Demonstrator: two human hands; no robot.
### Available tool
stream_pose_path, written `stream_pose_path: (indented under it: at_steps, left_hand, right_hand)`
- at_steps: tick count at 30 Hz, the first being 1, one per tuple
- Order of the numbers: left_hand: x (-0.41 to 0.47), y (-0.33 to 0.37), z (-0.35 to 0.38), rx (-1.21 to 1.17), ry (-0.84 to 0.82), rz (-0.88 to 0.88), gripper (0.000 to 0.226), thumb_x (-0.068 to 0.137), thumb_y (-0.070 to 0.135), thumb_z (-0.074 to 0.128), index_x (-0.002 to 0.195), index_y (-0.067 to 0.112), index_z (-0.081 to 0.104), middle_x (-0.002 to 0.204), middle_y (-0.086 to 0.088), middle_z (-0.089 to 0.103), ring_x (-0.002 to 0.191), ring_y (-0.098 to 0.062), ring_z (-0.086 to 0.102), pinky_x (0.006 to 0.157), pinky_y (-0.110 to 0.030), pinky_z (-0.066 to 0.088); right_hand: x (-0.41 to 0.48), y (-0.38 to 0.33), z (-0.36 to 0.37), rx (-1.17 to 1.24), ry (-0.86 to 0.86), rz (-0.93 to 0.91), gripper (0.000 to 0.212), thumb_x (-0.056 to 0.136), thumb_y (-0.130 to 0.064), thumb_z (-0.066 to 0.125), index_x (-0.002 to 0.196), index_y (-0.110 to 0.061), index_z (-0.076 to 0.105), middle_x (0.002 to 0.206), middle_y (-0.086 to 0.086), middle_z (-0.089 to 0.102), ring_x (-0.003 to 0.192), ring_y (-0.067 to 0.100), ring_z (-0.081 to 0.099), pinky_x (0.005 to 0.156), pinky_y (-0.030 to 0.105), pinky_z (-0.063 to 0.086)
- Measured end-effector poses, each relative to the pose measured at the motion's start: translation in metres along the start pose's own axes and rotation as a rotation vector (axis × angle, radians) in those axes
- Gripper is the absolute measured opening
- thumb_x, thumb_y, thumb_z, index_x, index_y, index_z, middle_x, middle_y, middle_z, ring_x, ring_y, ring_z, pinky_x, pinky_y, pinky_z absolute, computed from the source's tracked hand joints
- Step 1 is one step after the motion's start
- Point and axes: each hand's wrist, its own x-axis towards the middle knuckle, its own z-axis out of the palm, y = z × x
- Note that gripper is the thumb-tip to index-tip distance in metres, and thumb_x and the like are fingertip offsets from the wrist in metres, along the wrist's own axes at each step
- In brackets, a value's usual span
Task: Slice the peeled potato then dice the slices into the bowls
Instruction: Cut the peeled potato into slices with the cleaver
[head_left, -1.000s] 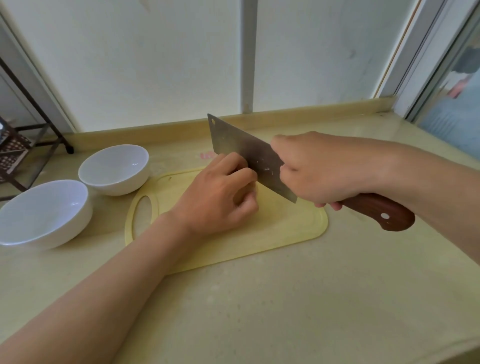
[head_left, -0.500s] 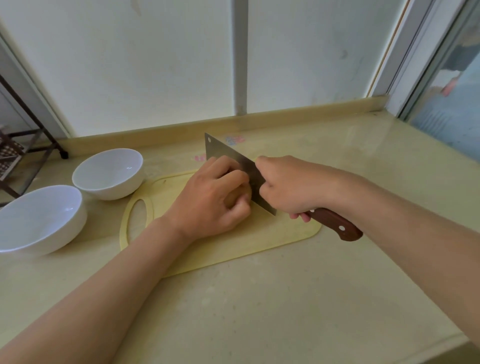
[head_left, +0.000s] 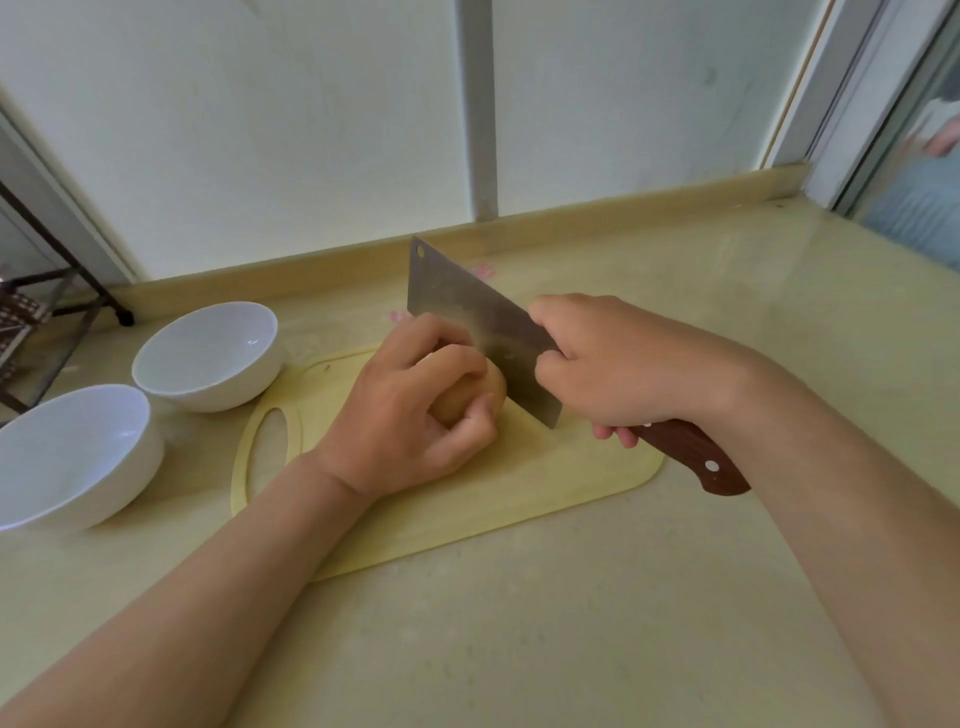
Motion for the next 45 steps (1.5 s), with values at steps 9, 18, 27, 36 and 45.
stream_pose_path:
  at_steps: [9, 18, 27, 36, 45]
  left_hand:
    - [0.002, 0.003, 0.000, -0.002, -0.035, 0.029, 0.011, 0.076, 0.007, 0.070, 0.085, 0.001, 0.071, 0.093, -0.012, 0.063, 0.081, -0.027, 0.058, 0.071, -0.037, 0.048]
    - [0.004, 0.004, 0.000, -0.001, -0.065, 0.047, 0.008, 0.077, 0.007, 0.067, 0.083, 0.001, 0.070, 0.093, -0.012, 0.063, 0.078, -0.030, 0.055, 0.071, -0.041, 0.046]
    - [0.004, 0.002, 0.001, 0.036, -0.071, 0.049, 0.010, 0.080, 0.010, 0.066, 0.084, 0.003, 0.070, 0.094, -0.011, 0.062, 0.076, -0.029, 0.052, 0.073, -0.039, 0.045]
    - [0.005, 0.003, 0.003, 0.077, -0.042, 0.047, 0.009, 0.080, 0.010, 0.066, 0.084, 0.003, 0.069, 0.090, -0.010, 0.062, 0.077, -0.029, 0.051, 0.075, -0.038, 0.045]
    - [0.005, 0.004, 0.003, 0.078, -0.048, 0.035, 0.008, 0.079, 0.009, 0.068, 0.084, 0.003, 0.069, 0.089, -0.010, 0.059, 0.074, -0.027, 0.048, 0.073, -0.036, 0.044]
  right_hand:
    - [-0.014, -0.008, -0.018, -0.069, 0.021, -0.024, 0.013, 0.097, -0.012, 0.037, 0.086, -0.018, 0.040, 0.062, 0.013, 0.065, 0.038, 0.021, 0.059, 0.037, 0.027, 0.043]
    - [-0.028, -0.028, -0.032, -0.134, 0.004, -0.035, 0.043, 0.102, -0.013, 0.037, 0.073, -0.043, 0.027, 0.062, 0.010, 0.062, 0.040, 0.020, 0.059, 0.037, 0.025, 0.042]
    - [-0.034, -0.036, -0.038, -0.138, -0.005, -0.013, 0.041, 0.102, -0.013, 0.036, 0.072, -0.040, 0.028, 0.062, 0.012, 0.063, 0.042, 0.021, 0.062, 0.037, 0.024, 0.041]
    - [-0.041, -0.042, -0.040, -0.114, -0.009, 0.013, 0.053, 0.101, -0.012, 0.035, 0.066, -0.052, 0.030, 0.058, 0.011, 0.062, 0.043, 0.024, 0.063, 0.037, 0.023, 0.040]
    - [-0.040, -0.042, -0.041, -0.156, -0.020, 0.020, 0.043, 0.101, -0.011, 0.035, 0.070, -0.039, 0.023, 0.055, 0.011, 0.062, 0.035, 0.019, 0.055, 0.038, 0.025, 0.043]
